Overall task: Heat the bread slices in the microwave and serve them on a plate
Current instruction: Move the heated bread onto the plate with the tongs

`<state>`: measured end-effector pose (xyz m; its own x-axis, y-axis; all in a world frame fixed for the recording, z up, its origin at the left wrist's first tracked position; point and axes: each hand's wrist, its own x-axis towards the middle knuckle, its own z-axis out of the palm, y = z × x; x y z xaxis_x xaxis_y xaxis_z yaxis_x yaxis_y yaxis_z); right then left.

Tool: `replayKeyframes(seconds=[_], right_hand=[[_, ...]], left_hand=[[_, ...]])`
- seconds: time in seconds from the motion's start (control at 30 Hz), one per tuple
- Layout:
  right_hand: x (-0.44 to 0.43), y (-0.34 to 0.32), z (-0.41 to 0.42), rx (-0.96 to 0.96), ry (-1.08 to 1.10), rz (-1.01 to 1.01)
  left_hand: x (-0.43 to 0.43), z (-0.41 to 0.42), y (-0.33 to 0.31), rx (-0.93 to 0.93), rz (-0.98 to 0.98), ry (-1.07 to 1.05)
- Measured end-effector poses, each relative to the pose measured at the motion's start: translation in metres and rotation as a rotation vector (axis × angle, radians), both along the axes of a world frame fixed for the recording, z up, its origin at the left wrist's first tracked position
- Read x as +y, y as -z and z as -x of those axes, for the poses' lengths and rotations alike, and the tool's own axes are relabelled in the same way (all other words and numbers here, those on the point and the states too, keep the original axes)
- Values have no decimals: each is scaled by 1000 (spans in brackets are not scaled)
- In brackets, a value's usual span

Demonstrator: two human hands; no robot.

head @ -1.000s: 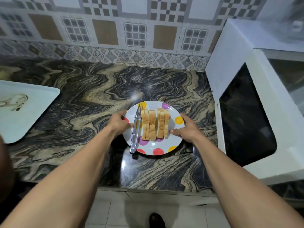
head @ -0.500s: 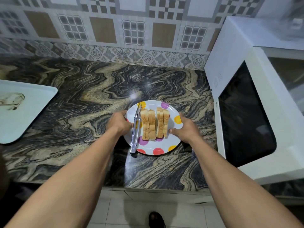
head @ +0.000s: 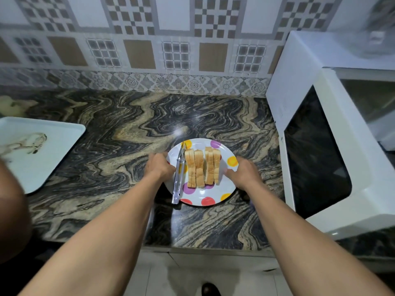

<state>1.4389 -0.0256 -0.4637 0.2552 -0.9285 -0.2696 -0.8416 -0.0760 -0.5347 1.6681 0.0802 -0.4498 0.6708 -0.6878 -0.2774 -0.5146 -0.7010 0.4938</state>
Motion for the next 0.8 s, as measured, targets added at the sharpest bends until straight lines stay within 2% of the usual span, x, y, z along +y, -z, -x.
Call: replayKeyframes(seconds=[0.1, 0.17, 0.3, 0.6, 0.8], right_hand=[[9, -19, 1, 41, 66, -11], [17, -35, 2, 70, 108, 4], [42, -76, 3, 114, 144, 98], [111, -198, 33, 151, 223, 477], [131, -245, 69, 261, 298, 721]], left_hand=[[2, -7, -3, -32, 16, 6], [1, -8, -13, -122, 65, 19], [-6, 10, -57, -292, 259, 70], [-48, 91, -142, -324, 643, 456], [-66, 143, -174, -330, 751, 784]])
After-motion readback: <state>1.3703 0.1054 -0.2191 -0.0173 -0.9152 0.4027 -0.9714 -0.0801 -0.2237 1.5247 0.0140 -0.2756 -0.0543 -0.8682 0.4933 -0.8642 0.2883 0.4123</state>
